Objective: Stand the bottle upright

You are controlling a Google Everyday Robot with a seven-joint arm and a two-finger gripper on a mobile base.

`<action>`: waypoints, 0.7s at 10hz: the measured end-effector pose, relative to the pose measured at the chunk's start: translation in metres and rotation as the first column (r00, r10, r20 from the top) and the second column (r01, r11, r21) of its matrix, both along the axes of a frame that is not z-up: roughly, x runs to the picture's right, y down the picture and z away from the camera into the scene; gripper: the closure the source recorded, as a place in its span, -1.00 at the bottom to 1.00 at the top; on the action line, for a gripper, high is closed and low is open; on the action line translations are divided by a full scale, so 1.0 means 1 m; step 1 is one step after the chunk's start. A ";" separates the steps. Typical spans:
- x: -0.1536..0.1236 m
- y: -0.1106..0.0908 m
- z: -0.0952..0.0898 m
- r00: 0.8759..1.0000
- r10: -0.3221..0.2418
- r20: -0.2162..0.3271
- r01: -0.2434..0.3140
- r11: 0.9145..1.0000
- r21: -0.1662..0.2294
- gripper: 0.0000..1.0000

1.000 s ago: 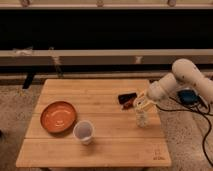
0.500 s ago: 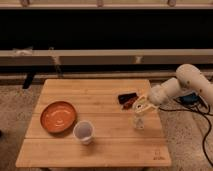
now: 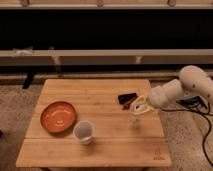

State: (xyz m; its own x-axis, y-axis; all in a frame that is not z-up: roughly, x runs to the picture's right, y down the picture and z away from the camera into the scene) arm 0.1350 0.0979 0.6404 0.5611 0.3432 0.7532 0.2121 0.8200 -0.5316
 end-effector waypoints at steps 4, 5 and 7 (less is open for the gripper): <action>-0.010 0.011 0.011 0.999 -0.012 0.037 0.013 0.999 -0.039 0.73; -0.012 0.015 0.015 0.999 -0.017 0.045 0.020 0.998 -0.052 0.73; -0.015 0.022 0.021 0.998 -0.021 0.058 0.025 0.997 -0.076 0.60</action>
State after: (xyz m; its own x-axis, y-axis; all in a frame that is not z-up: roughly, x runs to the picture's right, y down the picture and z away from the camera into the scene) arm 0.1200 0.1197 0.6614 0.5266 0.3890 0.7559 0.2621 0.7715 -0.5797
